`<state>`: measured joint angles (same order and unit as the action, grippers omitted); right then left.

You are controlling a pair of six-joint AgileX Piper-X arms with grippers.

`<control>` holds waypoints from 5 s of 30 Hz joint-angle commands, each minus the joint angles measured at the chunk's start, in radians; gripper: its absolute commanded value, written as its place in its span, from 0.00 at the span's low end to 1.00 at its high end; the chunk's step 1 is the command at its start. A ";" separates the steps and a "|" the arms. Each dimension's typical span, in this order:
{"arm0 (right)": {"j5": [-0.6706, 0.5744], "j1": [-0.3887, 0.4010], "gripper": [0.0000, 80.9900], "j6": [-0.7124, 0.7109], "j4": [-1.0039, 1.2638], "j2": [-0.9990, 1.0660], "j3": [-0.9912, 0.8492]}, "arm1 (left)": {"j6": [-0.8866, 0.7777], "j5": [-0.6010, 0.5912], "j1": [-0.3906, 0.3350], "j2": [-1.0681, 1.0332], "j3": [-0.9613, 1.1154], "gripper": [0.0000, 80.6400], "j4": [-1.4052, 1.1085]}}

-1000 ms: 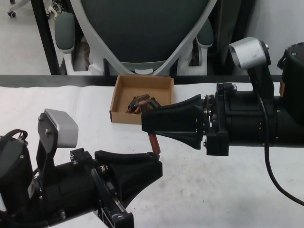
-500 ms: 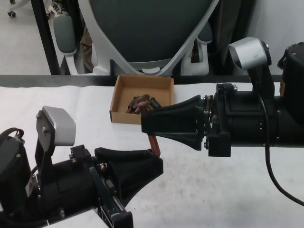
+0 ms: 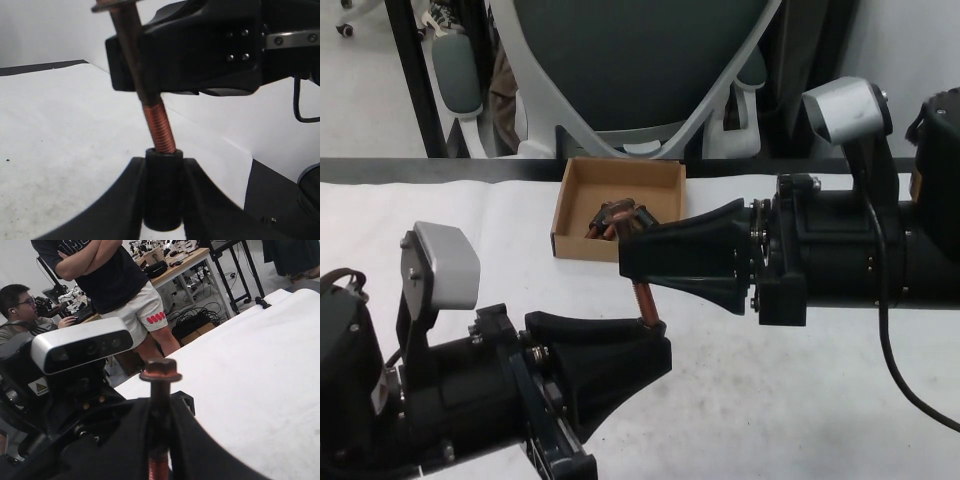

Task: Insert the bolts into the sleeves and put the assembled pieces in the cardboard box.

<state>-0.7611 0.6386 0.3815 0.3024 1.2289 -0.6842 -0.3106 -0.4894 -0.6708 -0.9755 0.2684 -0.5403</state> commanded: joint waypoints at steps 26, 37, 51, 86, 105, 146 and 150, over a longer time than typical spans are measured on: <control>-0.008 0.019 0.00 -0.005 0.001 -0.030 -0.013 | -0.148 0.230 -0.001 0.002 0.003 0.01 -0.166; -0.048 0.019 0.00 -0.005 0.001 -0.037 -0.013 | -0.187 0.285 -0.001 0.002 0.003 0.01 -0.215; -0.257 0.011 0.68 0.100 0.001 -0.037 -0.013 | -0.190 0.285 -0.001 0.002 0.003 0.01 -0.226; 0.288 -0.375 0.00 -0.498 -0.903 -1.027 0.265 | 0.337 0.474 0.023 0.091 0.248 0.01 0.397; 0.463 -0.375 0.00 -0.537 -0.999 -1.032 0.345 | 0.266 0.412 0.221 -0.469 0.599 0.01 0.572; 0.441 -0.375 0.00 -0.537 -0.993 -1.032 0.348 | 0.333 0.377 0.302 -1.198 1.394 0.01 1.008; 0.441 -0.375 0.00 -0.537 -0.993 -1.032 0.348 | 0.333 0.375 0.302 -1.198 1.394 0.18 1.008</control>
<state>-0.3112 0.2682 -0.1559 -0.7020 0.1942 -0.3339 0.0295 -0.1091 -0.3732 -2.1840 1.6470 0.4731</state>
